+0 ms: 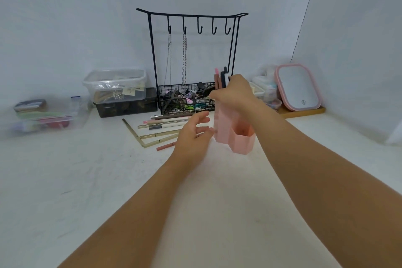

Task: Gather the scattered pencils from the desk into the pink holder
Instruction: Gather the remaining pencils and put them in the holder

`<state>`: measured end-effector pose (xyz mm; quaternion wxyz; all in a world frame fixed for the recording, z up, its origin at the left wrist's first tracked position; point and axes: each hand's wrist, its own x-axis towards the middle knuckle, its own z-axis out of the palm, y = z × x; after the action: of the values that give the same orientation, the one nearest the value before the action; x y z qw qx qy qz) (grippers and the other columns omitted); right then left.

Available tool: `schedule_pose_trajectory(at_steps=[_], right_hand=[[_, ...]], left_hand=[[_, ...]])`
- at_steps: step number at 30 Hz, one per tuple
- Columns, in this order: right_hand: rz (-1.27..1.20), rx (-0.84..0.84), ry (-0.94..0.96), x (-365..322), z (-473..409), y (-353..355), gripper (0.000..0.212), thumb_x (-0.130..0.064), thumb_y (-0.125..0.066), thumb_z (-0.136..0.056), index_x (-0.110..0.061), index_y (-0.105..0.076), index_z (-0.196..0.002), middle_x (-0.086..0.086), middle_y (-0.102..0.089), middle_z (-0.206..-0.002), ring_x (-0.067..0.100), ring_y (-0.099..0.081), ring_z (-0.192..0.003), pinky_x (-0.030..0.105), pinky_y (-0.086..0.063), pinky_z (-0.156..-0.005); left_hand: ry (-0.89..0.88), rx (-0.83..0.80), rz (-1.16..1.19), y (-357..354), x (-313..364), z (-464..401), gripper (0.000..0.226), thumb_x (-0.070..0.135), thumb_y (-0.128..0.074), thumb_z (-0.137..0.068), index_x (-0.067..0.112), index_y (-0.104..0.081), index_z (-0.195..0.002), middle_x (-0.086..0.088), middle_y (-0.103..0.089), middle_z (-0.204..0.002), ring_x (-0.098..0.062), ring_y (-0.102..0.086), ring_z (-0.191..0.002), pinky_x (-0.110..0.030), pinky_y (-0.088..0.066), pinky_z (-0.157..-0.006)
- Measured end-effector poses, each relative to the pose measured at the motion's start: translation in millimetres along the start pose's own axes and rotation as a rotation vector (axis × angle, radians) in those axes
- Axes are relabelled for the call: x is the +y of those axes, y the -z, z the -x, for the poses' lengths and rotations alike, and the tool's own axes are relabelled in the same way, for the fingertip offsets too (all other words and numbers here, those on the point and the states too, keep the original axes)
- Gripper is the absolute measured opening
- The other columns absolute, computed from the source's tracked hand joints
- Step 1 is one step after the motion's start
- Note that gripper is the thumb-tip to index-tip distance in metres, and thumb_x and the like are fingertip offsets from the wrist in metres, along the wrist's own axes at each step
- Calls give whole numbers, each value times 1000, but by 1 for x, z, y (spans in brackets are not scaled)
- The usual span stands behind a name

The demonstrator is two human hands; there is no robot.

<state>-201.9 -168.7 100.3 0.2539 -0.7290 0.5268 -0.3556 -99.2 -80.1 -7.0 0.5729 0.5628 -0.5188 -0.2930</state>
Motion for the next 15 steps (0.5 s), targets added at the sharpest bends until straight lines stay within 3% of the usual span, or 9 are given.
schedule_pose_trajectory(at_steps=[4, 8, 11, 13, 15], right_hand=[[-101, 44, 43, 9, -1, -6, 13, -13, -74, -72, -10, -64, -80, -4, -61, -73, 10, -55, -61, 26, -38, -55], [-161, 131, 161, 18, 8, -9, 56, -26, -82, -74, -17, -53, -122, -3, -62, -103, 9, -58, -86, 19, -42, -68], [-82, 229, 337, 18, 22, -2, 76, -29, -81, -78, -21, -40, -141, -3, -54, -134, 11, -53, -120, 15, -36, -91], [19, 363, 504, 17, 39, 3, 64, -29, -77, -81, -19, -47, -137, -2, -51, -137, 10, -49, -123, 10, -33, -91], [124, 526, 678, 19, 56, 4, 33, -27, -75, -80, -15, -62, -108, 1, -59, -112, 15, -55, -101, 16, -41, -79]], left_hand=[[8, 3, -1, 1, 1, 0, 43, 12, -59, -99, 29, -54, -138, 8, -60, -131, 0, -63, -104, -22, -55, -80], [-2, 11, -8, 1, 1, 0, 43, 13, -61, -98, 31, -54, -136, 8, -59, -131, -2, -63, -106, -25, -56, -83], [-13, 23, -13, 2, 1, 0, 44, 13, -63, -97, 30, -54, -137, 9, -60, -129, -5, -65, -107, -25, -56, -82], [-25, 32, -25, 3, 0, -1, 44, 12, -63, -96, 28, -55, -136, 10, -60, -127, -9, -67, -107, -29, -57, -84], [-46, 65, -36, 4, 0, -1, 41, 10, -63, -95, 26, -58, -133, 10, -62, -122, -12, -69, -103, -33, -57, -86]])
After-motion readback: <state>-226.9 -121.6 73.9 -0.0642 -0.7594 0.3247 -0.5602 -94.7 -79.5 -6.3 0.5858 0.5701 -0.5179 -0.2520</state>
